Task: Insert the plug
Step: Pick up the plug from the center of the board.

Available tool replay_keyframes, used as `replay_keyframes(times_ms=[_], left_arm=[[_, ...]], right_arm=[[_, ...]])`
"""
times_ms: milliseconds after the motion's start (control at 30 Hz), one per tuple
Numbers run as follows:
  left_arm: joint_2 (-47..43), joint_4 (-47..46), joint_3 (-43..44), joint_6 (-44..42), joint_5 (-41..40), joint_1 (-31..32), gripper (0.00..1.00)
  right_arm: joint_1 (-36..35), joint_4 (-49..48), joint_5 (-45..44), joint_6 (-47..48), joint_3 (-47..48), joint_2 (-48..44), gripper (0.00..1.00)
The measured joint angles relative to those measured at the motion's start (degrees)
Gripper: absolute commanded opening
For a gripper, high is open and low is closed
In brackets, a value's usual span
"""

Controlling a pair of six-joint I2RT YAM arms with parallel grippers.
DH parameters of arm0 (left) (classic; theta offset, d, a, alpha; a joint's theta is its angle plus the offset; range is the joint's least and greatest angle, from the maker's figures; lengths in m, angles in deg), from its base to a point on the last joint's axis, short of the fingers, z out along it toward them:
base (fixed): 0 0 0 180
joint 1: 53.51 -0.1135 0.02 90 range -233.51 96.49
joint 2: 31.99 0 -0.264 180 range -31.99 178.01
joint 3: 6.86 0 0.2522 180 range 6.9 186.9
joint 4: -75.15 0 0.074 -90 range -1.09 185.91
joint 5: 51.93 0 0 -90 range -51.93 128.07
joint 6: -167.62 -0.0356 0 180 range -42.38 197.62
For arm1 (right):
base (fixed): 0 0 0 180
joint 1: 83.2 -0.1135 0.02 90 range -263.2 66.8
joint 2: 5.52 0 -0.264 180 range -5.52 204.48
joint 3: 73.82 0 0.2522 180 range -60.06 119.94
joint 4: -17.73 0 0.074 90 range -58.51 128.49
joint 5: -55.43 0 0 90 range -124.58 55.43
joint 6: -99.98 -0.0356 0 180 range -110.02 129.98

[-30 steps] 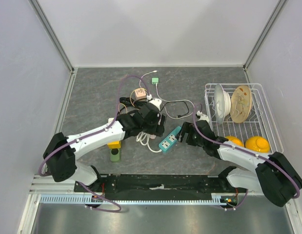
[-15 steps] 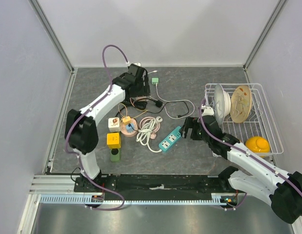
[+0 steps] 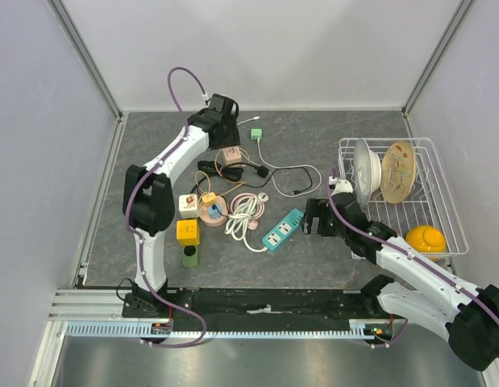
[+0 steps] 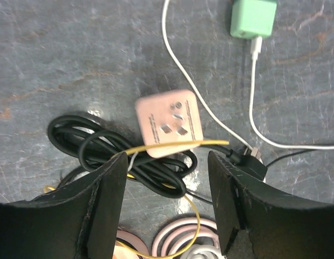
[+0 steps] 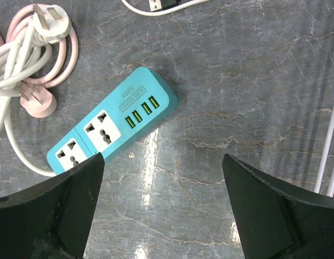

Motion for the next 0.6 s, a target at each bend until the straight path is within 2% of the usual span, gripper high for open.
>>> replay_keyframes(times_ms=[100, 333, 467, 600], left_arm=[[0.5, -0.2, 1.9, 0.0, 0.1, -2.1, 0.66], [8.3, -1.0, 14.1, -0.8, 1.6, -6.9, 0.69], [11.7, 0.0, 14.7, -0.9, 4.7, -6.5, 0.78], [12.9, 0.8, 12.3, -0.9, 8.3, -5.8, 0.82]], right_arm=[[0.0, 0.6, 0.0, 0.9, 0.0, 0.0, 0.98], [0.0, 1.3, 0.0, 1.8, 0.0, 0.0, 0.98], [0.0, 1.9, 0.0, 2.0, 0.0, 0.0, 0.98], [0.0, 2.0, 0.3, 2.0, 0.0, 0.0, 0.98]])
